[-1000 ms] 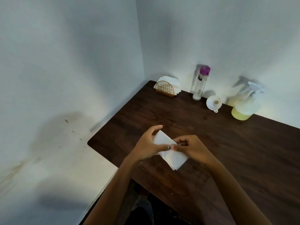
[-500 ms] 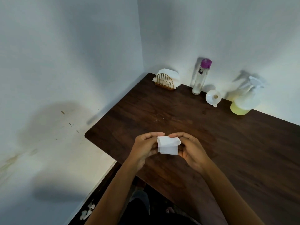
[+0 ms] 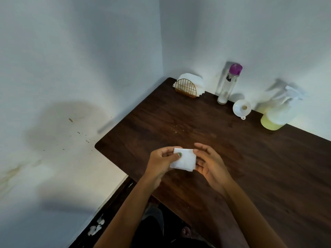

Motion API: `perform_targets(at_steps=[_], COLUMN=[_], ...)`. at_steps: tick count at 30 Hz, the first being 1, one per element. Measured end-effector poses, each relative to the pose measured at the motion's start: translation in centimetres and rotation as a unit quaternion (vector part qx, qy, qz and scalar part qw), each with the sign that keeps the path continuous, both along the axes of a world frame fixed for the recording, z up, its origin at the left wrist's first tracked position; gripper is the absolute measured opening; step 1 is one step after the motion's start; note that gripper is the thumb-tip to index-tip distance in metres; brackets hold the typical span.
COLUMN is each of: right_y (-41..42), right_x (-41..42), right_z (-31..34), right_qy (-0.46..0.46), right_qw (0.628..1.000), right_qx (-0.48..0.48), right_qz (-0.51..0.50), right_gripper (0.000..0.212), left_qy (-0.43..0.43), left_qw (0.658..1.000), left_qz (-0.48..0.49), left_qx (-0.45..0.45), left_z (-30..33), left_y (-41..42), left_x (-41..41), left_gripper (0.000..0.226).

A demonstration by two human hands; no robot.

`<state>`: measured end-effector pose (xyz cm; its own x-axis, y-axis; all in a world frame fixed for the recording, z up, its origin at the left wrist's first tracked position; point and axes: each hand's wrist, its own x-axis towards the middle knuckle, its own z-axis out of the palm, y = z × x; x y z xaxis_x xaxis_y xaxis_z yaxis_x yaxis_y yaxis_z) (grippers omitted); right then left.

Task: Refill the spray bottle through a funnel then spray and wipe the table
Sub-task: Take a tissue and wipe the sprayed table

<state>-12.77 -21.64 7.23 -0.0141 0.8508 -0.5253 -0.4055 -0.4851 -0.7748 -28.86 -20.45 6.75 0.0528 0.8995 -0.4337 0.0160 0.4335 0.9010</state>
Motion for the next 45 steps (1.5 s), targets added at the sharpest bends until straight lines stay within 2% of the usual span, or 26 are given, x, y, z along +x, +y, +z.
perform_targets(at_steps=[3,5,8,10,12,13,15,17,20,24,26,29,33,37,39,40,42,44,45], right_y=[0.3,0.5,1.0,2.0,3.5,4.2,6.5,9.2,13.1,18.4,21.0,23.7,25.6,26.3,25.5,24.6,21.8,18.3,16.7], right_x=[-0.2,-0.8,-1.6,-1.7,-1.6,-1.3,-0.8,-0.2,1.0,1.8,2.0,1.3,-1.5,-5.0,-6.8,-7.7,-9.6,-10.8,-11.2], right_z=[-0.9,-1.5,-3.4,-5.1,-6.3,-6.7,-7.3,-7.7,-8.3,-9.1,-10.4,-12.4,-15.0,-16.3,-16.5,-16.7,-17.1,-17.2,-17.3], right_qy=[0.023,0.006,-0.048,-0.093,-0.147,-0.171,-0.225,-0.289,-0.404,-0.552,-0.585,-0.607,-0.667,-0.692,-0.676,-0.664,-0.650,-0.615,-0.592], right_qw=[0.998,0.996,0.996,0.993,0.987,0.983,0.974,0.957,0.914,0.824,0.797,0.780,0.722,0.674,0.666,0.651,0.578,0.554,0.549], right_qx=[-0.024,-0.029,-0.065,-0.068,-0.066,-0.064,-0.036,0.003,0.045,0.128,0.150,0.154,0.151,0.201,0.233,0.255,0.329,0.397,0.426], right_qz=[0.054,0.083,0.048,0.040,0.020,0.004,-0.011,0.000,0.006,0.004,-0.009,-0.011,0.100,0.164,0.215,0.266,0.369,0.397,0.408], right_gripper=[0.029,0.022,0.010,0.021,0.026,0.025,0.021,0.021,0.023,0.028,0.028,0.034,0.044,0.050,0.050,0.050,0.048,0.053,0.048], left_qy=[-0.010,-0.013,0.015,0.056,0.141,0.214,0.363,0.459,0.519,0.572,0.592,0.607,0.613,0.610,0.611,0.612,0.607,0.599,0.596], left_qw=[1.000,1.000,0.999,0.998,0.989,0.976,0.930,0.886,0.852,0.817,0.801,0.788,0.782,0.786,0.785,0.784,0.788,0.794,0.796], left_qz=[-0.006,-0.010,-0.027,-0.040,-0.040,-0.030,-0.005,0.006,-0.013,-0.018,-0.011,-0.004,0.000,0.003,0.005,0.006,0.008,0.010,0.009], left_qx=[-0.004,-0.008,-0.014,-0.005,0.016,0.028,0.053,0.068,0.074,0.078,0.090,0.103,0.108,0.106,0.105,0.103,0.103,0.106,0.107], left_z=[-0.6,-1.5,-3.4,-5.2,-7.3,-8.3,-10.2,-11.6,-13.2,-15.4,-16.4,-17.1,-17.5,-17.8,-17.9,-17.9,-17.8,-17.7,-17.8], left_y=[0.4,0.7,1.3,2.2,3.7,4.4,6.2,7.9,9.9,10.7,10.7,10.8,11.0,11.1,11.1,11.1,11.0,11.0,11.0], left_x=[-0.2,-0.3,-0.6,-1.2,-2.5,-3.3,-5.2,-7.0,-8.8,-9.8,-9.7,-9.6,-9.7,-9.6,-9.6,-9.6,-9.6,-9.7,-9.7], left_gripper=[0.018,0.019,0.019,0.017,0.024,0.034,0.052,0.061,0.065,0.066,0.071,0.069,0.069,0.068,0.067,0.066,0.064,0.064,0.065])
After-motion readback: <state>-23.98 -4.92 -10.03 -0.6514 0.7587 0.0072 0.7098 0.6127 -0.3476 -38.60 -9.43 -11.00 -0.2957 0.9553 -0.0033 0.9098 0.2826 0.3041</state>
